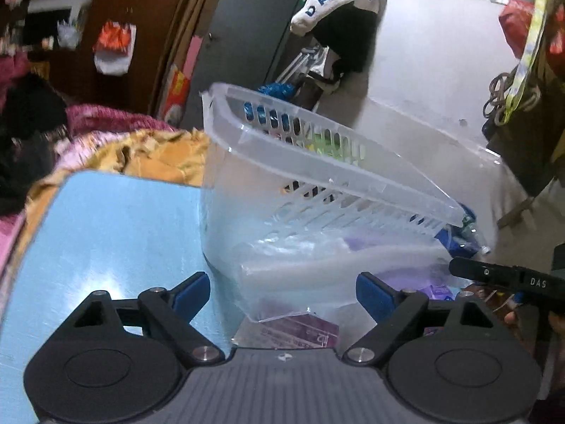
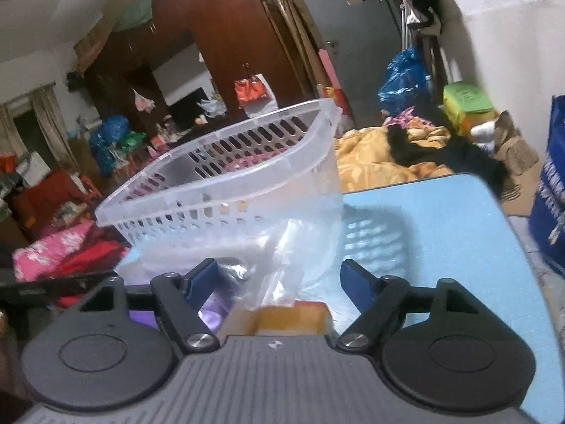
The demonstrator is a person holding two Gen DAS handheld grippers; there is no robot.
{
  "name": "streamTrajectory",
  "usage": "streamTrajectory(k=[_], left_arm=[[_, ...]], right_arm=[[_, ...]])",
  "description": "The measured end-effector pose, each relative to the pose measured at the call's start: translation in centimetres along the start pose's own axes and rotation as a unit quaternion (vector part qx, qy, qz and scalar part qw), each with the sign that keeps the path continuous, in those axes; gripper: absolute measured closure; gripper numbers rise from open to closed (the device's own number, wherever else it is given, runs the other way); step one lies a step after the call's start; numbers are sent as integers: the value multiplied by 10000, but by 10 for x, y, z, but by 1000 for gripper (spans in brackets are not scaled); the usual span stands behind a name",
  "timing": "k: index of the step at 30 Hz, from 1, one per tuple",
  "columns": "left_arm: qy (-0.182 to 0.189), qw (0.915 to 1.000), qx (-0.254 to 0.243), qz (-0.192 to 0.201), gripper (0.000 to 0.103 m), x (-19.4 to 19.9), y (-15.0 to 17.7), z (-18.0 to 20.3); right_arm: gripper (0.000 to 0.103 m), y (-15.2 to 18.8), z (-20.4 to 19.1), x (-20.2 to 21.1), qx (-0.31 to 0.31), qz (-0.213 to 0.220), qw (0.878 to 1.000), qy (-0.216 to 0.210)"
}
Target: Organize objects
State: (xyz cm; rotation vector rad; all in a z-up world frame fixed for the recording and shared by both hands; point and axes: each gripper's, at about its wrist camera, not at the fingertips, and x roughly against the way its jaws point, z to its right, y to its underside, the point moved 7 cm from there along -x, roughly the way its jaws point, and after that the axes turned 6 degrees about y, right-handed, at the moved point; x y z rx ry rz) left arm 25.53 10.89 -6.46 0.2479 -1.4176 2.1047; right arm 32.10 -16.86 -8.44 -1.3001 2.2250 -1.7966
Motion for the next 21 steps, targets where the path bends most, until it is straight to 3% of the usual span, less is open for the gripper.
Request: streamTrajectory(k=[2, 5, 10, 16, 21], left_arm=[[202, 9997, 83, -109, 13, -8, -1, 1], [317, 9992, 183, -152, 26, -15, -4, 4], [168, 9996, 221, -12, 51, -9, -3, 0], [68, 9993, -117, 351, 75, 11, -6, 14], [176, 9958, -431, 793, 81, 41, -3, 37]], right_arm=[[26, -3, -4, 0, 2, -22, 10000, -84], [45, -3, -8, -4, 44, -159, 9996, -219], [75, -2, -13, -3, 143, -213, 9992, -316], [88, -2, -26, 19, 643, 164, 9978, -66], [89, -6, -36, 42, 946, 559, 9939, -89]])
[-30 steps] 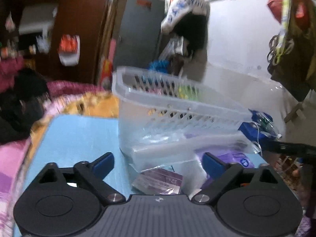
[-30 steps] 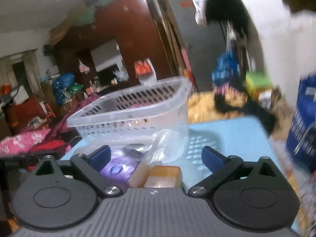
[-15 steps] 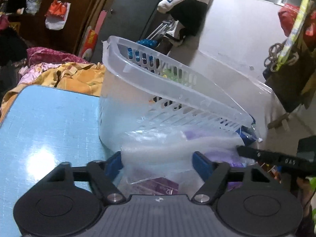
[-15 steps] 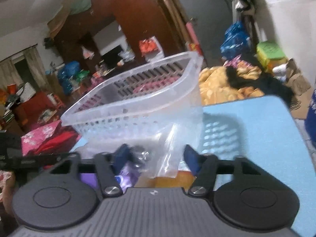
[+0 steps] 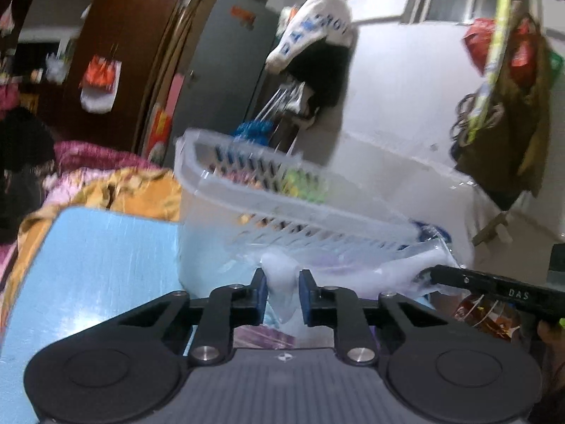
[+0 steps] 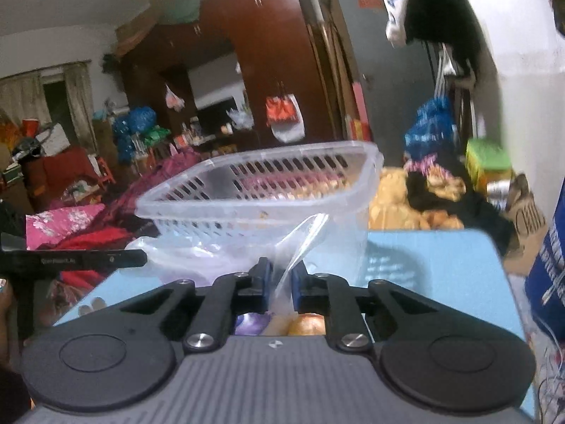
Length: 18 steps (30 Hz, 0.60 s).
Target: Organize objects
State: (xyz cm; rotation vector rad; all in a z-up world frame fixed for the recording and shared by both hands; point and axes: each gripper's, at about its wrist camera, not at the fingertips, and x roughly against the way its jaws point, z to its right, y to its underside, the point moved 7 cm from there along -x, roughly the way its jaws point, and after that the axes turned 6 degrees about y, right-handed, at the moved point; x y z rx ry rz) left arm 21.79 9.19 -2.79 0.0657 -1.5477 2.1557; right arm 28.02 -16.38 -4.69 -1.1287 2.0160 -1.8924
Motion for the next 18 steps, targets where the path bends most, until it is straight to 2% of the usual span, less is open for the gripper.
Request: streamTrajectory(k=[6, 8, 11, 14, 18], left_arm=[[28, 9977, -456, 508, 83, 31, -26, 31], [3, 9968, -521, 609, 83, 31, -43, 36], [-270, 9948, -752, 631, 83, 15, -79, 38], [-670, 9935, -832, 394, 83, -20, -111, 28], [-1100, 9904, -830, -116, 83, -71, -124, 6]], right_arm=[[89, -21, -17, 35, 300, 604, 9977, -105], [89, -37, -20, 40, 376, 823, 9958, -120], [90, -68, -21, 31, 430, 1019, 9938, -74], [90, -97, -18, -1, 393, 884, 9952, 119], [90, -109, -6, -66, 344, 267, 9979, 482]])
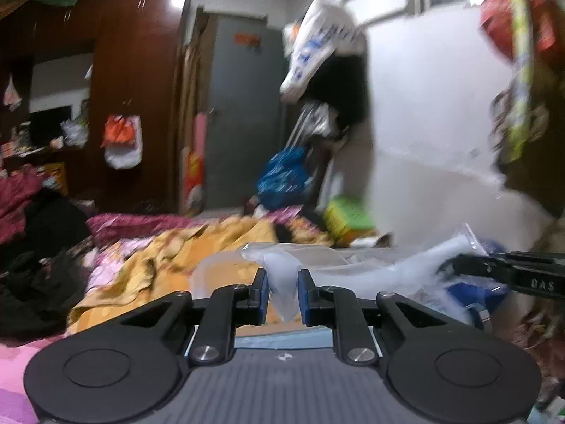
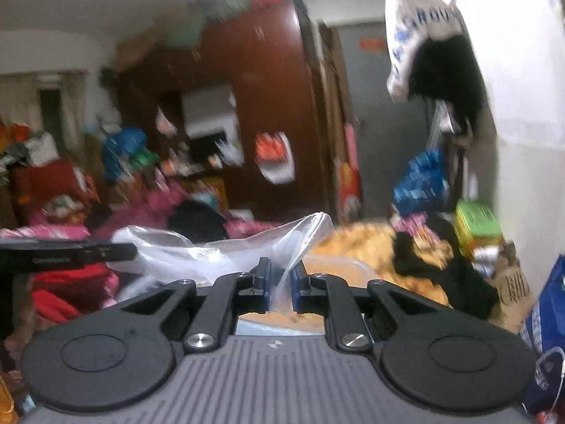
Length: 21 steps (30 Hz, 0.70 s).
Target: Organize objects
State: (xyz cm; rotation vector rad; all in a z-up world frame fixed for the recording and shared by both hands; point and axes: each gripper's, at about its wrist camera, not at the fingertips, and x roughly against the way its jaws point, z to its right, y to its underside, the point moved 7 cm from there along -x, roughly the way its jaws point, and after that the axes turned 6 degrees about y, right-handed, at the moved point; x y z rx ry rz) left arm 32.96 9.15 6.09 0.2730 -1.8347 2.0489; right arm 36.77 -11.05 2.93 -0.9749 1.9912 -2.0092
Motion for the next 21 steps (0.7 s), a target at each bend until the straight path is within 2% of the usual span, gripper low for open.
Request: streamTrajectory(k=[2, 6, 8, 9, 10, 11, 12, 13, 15, 19, 21], left_arm=[[-132, 9997, -30, -197, 83, -21, 4, -3], [-409, 9984, -135, -379, 82, -40, 7, -7], [-522, 9971, -244, -488, 75, -47, 9, -9], [-659, 9960, -355, -497, 65, -48, 11, -9], [-787, 9948, -451, -459, 50, -45, 12, -8], [-849, 9945, -479, -380, 41, -40, 12, -8], [-799, 9952, -488, -278, 27, -35, 11, -6], [-721, 9960, -488, -178, 24, -25, 11, -5], [-578, 9971, -486, 56, 24, 1, 10, -1], [-469, 9970, -514, 331, 20, 54, 19, 9], [-494, 9961, -665, 312, 20, 77, 30, 15]], right_arm=[[90, 9, 1, -26, 86, -344, 9992, 166], [90, 19, -6, -53, 293, -550, 9972, 413], [88, 25, -12, -66, 493, -770, 9948, 459], [78, 26, -14, -66, 586, -806, 9935, 542], [60, 26, -15, -67, 640, -817, 9926, 635], [49, 26, -14, -64, 630, -759, 9927, 698], [28, 25, -12, -58, 604, -691, 9932, 714], [11, 24, -10, -48, 593, -581, 9941, 695], [2, 24, -4, -24, 752, -447, 9937, 694], [0, 27, 17, 21, 372, -326, 9971, 581], [0, 34, 23, 41, 346, -328, 9979, 439]])
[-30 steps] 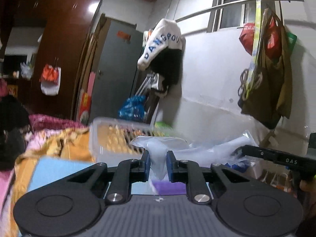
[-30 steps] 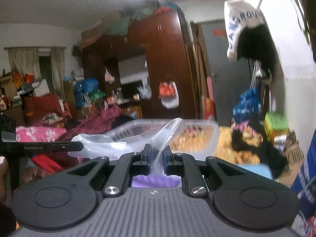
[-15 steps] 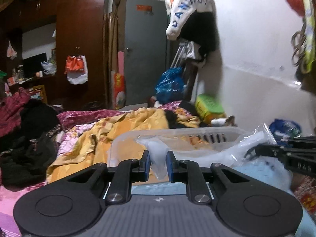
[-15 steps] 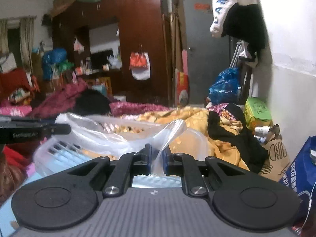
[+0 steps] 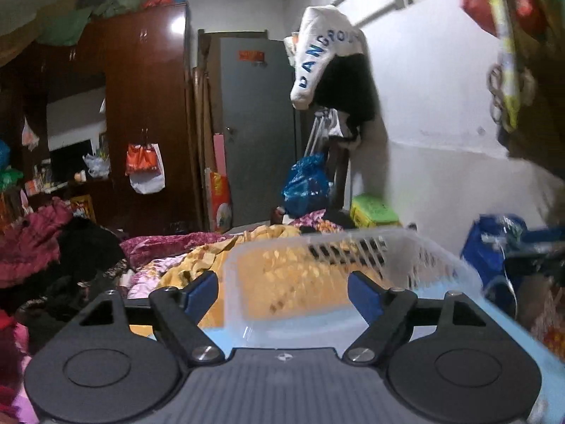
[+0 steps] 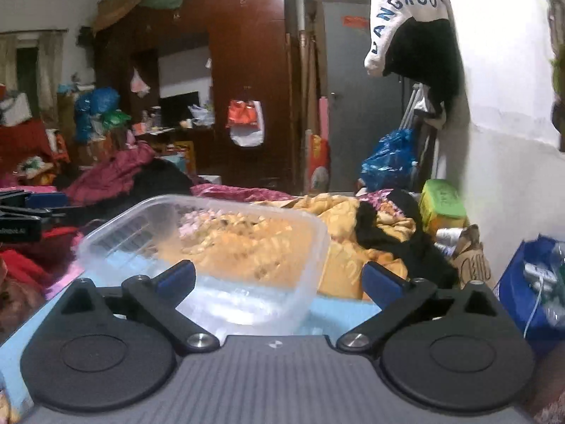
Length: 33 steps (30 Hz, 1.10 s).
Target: Organize objects
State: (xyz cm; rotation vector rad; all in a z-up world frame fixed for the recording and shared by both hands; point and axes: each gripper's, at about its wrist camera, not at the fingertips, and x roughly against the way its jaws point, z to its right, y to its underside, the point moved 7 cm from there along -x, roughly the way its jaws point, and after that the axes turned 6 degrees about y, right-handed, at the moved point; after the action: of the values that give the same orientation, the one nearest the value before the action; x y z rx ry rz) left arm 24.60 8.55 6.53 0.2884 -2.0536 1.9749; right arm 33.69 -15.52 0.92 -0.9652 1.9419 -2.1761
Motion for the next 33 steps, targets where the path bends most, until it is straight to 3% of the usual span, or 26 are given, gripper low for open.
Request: streamTrajectory(k=[3, 6, 10, 14, 17, 20, 22, 25, 28, 30, 33], left_arm=[[-83, 9998, -29, 177, 20, 39, 14, 2], [-22, 9997, 177, 195, 19, 58, 36, 1], [137, 9987, 421, 236, 19, 70, 74, 3], [384, 9970, 632, 246, 19, 71, 111, 6], [258, 9971, 648, 288, 19, 72, 131, 5], [313, 9955, 803, 398, 19, 72, 135, 9], [398, 9955, 710, 477, 19, 79, 134, 23], [643, 9958, 302, 582, 19, 84, 129, 56], [798, 9949, 230, 577, 19, 82, 130, 72], [708, 9956, 296, 534, 19, 78, 131, 65], [230, 9972, 460, 545, 19, 74, 132, 37]], right_arm=[[0, 15, 5, 36, 251, 209, 9994, 61], [0, 31, 8, 62, 106, 356, 9993, -33], [0, 64, -6, 74, -147, 507, 9974, -492], [0, 105, -16, 74, -277, 743, 9960, -415], [3, 129, -14, 81, -168, 780, 9965, -267], [14, 136, -2, 76, -353, 700, 9968, -145], [27, 140, 1, 75, -480, 651, 9965, -203], [32, 145, 0, 74, -320, 558, 9979, -122], [33, 153, -3, 77, -330, 554, 9978, -145], [33, 155, -5, 78, -357, 560, 9977, -170], [33, 152, -15, 80, -527, 641, 9959, -369]])
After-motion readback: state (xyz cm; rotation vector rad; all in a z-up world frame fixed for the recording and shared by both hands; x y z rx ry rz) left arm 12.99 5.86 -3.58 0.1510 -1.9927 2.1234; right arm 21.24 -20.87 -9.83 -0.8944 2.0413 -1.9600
